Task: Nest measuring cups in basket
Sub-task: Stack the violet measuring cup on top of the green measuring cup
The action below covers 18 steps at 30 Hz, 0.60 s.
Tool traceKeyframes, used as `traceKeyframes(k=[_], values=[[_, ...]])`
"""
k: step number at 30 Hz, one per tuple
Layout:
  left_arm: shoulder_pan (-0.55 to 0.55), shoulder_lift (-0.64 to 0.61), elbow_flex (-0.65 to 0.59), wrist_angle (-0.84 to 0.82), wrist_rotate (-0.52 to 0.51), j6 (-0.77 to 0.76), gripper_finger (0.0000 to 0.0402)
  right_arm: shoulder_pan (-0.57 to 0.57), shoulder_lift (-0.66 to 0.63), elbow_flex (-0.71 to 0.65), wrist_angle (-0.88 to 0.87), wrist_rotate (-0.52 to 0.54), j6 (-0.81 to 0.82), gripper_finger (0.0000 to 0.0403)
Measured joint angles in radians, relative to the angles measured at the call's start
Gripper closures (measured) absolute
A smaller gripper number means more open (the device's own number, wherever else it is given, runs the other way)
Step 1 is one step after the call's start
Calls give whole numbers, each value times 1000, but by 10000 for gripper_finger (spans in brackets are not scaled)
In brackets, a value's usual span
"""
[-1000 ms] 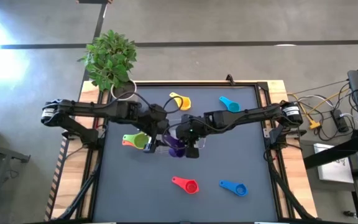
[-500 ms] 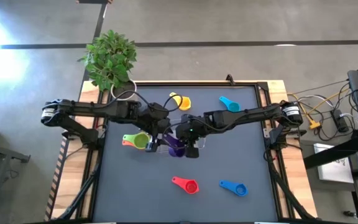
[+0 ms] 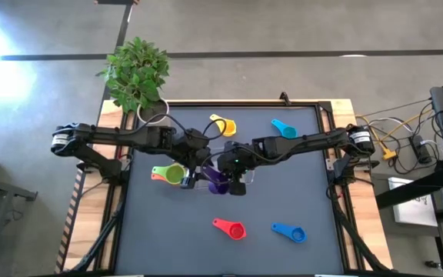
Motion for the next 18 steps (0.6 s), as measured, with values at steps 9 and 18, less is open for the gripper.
traceKeyframes(k=[9, 18], values=[[2, 0, 1, 17, 44, 5, 169, 0, 0, 0, 0, 0, 3, 394], [2, 0, 1, 33, 44, 4, 171, 0, 0, 0, 0, 0, 3, 394]])
